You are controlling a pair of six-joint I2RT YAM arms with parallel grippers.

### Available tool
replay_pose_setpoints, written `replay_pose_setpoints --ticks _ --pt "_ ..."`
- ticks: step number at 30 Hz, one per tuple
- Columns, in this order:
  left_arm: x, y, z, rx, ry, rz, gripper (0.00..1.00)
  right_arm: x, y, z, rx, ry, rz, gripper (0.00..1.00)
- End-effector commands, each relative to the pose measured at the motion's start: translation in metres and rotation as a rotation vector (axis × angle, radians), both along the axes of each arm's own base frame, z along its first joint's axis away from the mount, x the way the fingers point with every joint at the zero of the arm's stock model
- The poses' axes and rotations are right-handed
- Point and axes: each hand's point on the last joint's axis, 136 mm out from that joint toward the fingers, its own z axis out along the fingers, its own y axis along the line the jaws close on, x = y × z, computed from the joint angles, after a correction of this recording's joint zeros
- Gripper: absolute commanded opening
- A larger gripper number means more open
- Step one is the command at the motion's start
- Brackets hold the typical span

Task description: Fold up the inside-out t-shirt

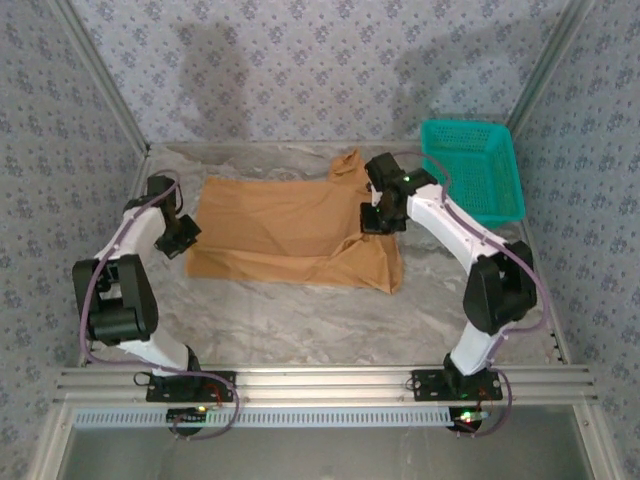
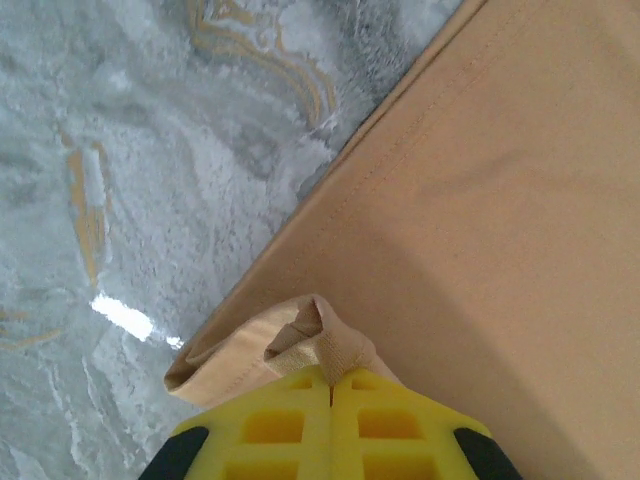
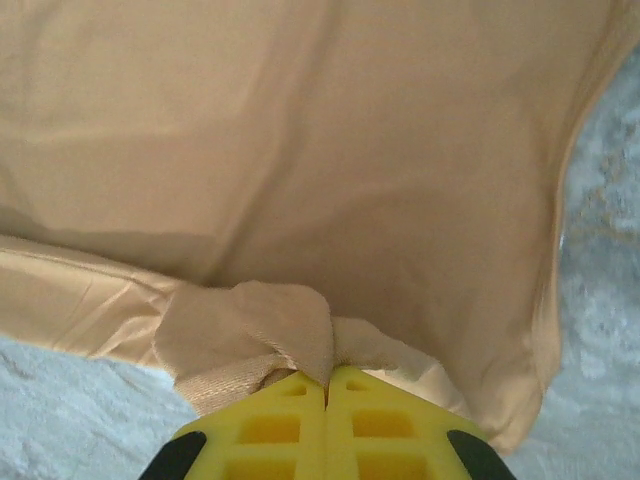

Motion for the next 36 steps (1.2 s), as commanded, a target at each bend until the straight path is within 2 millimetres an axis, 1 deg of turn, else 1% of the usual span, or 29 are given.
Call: replay_pose_setpoints --ticks 1,6,10,13,14,15,16,17,18,20,22,23,24,25,26,27,28,30,31,33,35,36 --pt "0.015 0.005 0.009 0.042 -0.002 -0.017 0.0 0.018 0.004 0.001 0.016 0.012 0.05 0.0" --pt "0.029 0.007 -0.001 0.059 0.047 -0.029 0.01 0.043 0.01 -0.012 0.011 0.055 0.071 0.0" --pt "0.036 0.013 -0.011 0.087 0.092 -0.039 0.03 0.062 0.011 -0.023 0.01 0.082 0.075 0.0" --pt "0.039 0.017 -0.018 0.11 0.127 -0.046 0.06 0.078 0.011 -0.033 0.012 0.101 0.062 0.03" --pt "0.039 0.019 -0.021 0.116 0.14 -0.047 0.09 0.083 0.01 -0.035 0.017 0.108 0.057 0.07" --pt "0.04 0.02 -0.023 0.125 0.152 -0.051 0.17 0.089 0.009 -0.039 0.02 0.12 0.049 0.16" --pt "0.042 0.022 -0.024 0.134 0.165 -0.054 0.25 0.094 0.008 -0.042 0.02 0.134 0.042 0.29" --pt "0.042 0.024 -0.025 0.142 0.18 -0.056 0.28 0.097 0.005 -0.045 0.006 0.146 0.036 0.37" --pt "0.043 0.026 -0.024 0.153 0.192 -0.057 0.3 0.102 -0.001 -0.043 -0.019 0.14 0.025 0.41" --pt "0.04 0.03 -0.017 0.178 0.198 -0.052 0.32 0.104 -0.012 -0.037 -0.069 0.136 -0.009 0.45" --pt "0.034 0.029 -0.003 0.204 0.168 -0.045 0.33 0.099 -0.021 -0.025 -0.102 0.103 -0.026 0.46" --pt "0.03 0.025 0.004 0.208 0.143 -0.048 0.33 0.092 -0.02 -0.021 -0.096 0.093 -0.031 0.46" --pt "0.026 0.015 0.008 0.194 0.11 -0.054 0.33 0.083 -0.015 -0.016 -0.07 0.082 -0.03 0.46" --pt "0.022 0.0 0.01 0.153 0.067 -0.069 0.33 0.07 -0.007 -0.016 -0.03 0.08 -0.025 0.46" --pt "0.021 -0.015 0.01 0.098 0.022 -0.077 0.33 0.059 0.002 -0.017 0.018 0.081 -0.023 0.46" --pt "0.019 -0.031 0.005 0.023 -0.017 -0.079 0.33 0.047 0.014 -0.018 0.079 0.083 -0.021 0.46" --pt "0.02 -0.046 0.0 -0.055 -0.062 -0.08 0.33 0.033 0.025 -0.026 0.135 0.105 -0.021 0.46" --pt "0.025 -0.067 -0.013 -0.188 -0.125 -0.068 0.32 0.017 0.041 -0.038 0.226 0.129 -0.033 0.43" --pt "0.027 -0.075 -0.02 -0.245 -0.13 -0.063 0.31 0.01 0.046 -0.047 0.252 0.146 -0.043 0.41" --pt "0.032 -0.077 -0.033 -0.291 -0.105 -0.053 0.28 0.003 0.049 -0.063 0.256 0.174 -0.061 0.37" --pt "0.038 -0.069 -0.046 -0.289 -0.09 -0.027 0.26 -0.004 0.044 -0.08 0.239 0.206 -0.078 0.34" --pt "0.039 -0.061 -0.052 -0.295 -0.08 -0.003 0.25 -0.008 0.037 -0.09 0.218 0.219 -0.095 0.32"
